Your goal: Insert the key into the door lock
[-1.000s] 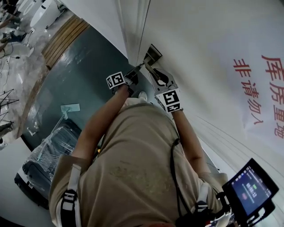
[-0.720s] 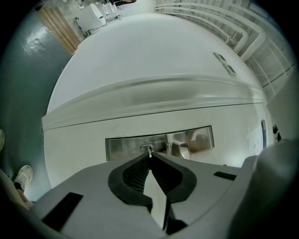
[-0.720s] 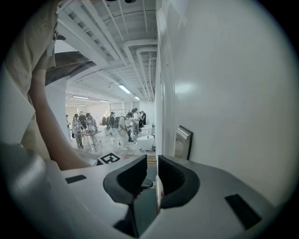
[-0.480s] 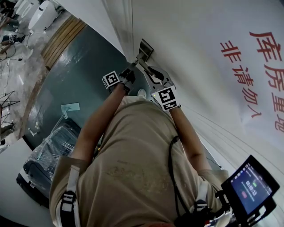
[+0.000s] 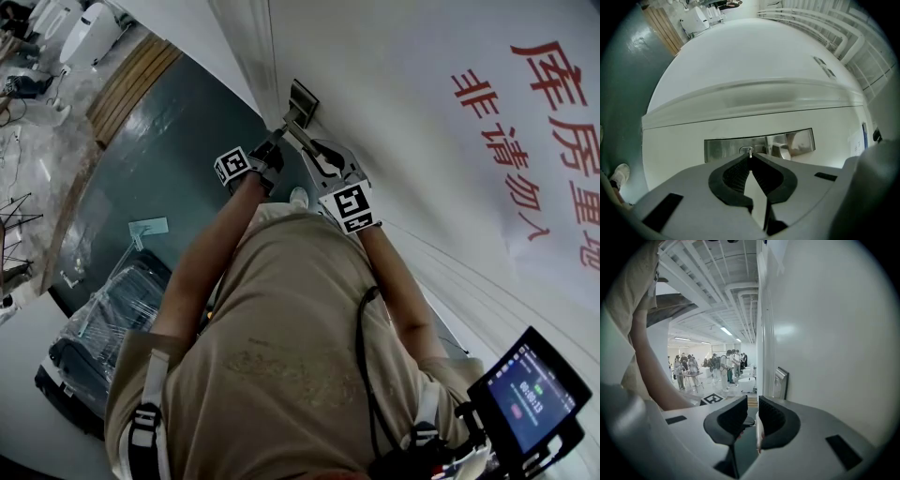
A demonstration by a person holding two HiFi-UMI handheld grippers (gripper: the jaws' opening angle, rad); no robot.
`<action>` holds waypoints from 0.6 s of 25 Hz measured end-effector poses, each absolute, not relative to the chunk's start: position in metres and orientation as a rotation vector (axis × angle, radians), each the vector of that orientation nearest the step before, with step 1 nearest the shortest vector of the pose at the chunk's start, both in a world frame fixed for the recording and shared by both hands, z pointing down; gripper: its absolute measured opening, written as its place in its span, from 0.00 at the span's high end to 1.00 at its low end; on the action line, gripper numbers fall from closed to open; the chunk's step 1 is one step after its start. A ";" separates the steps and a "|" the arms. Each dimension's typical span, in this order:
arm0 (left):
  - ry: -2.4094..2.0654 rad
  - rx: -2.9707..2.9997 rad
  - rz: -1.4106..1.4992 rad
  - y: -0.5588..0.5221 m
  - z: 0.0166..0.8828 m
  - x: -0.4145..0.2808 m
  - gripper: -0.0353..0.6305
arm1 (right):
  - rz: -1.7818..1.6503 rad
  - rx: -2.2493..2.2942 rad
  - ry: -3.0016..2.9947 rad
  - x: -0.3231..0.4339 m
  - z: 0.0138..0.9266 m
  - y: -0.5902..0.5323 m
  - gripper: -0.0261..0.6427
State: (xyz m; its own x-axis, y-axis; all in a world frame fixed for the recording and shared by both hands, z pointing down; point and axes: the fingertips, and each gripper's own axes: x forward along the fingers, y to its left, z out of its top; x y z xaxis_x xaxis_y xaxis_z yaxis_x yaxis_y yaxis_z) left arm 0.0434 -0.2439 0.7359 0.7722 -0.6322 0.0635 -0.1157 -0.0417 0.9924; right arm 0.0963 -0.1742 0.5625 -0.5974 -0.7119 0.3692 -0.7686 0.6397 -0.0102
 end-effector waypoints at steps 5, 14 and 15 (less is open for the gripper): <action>-0.629 1.587 -0.464 -0.244 0.736 0.043 0.90 | 0.241 1.169 -2.537 0.096 0.564 -0.171 0.87; -0.635 1.590 -0.463 -0.245 0.734 0.041 0.90 | 0.237 1.145 -2.549 0.093 0.564 -0.172 0.87; -0.635 1.599 -0.453 -0.245 0.734 0.042 0.90 | 0.237 1.141 -2.549 0.093 0.565 -0.172 0.87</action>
State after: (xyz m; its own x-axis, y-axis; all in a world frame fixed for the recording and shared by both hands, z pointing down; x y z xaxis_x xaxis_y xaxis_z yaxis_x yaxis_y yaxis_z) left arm 0.0420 -0.2454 0.7342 0.7682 -0.6360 0.0727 -0.1377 -0.0532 0.9890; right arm 0.0933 -0.1718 0.5645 -0.6211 -0.6916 0.3688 -0.7477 0.6639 -0.0141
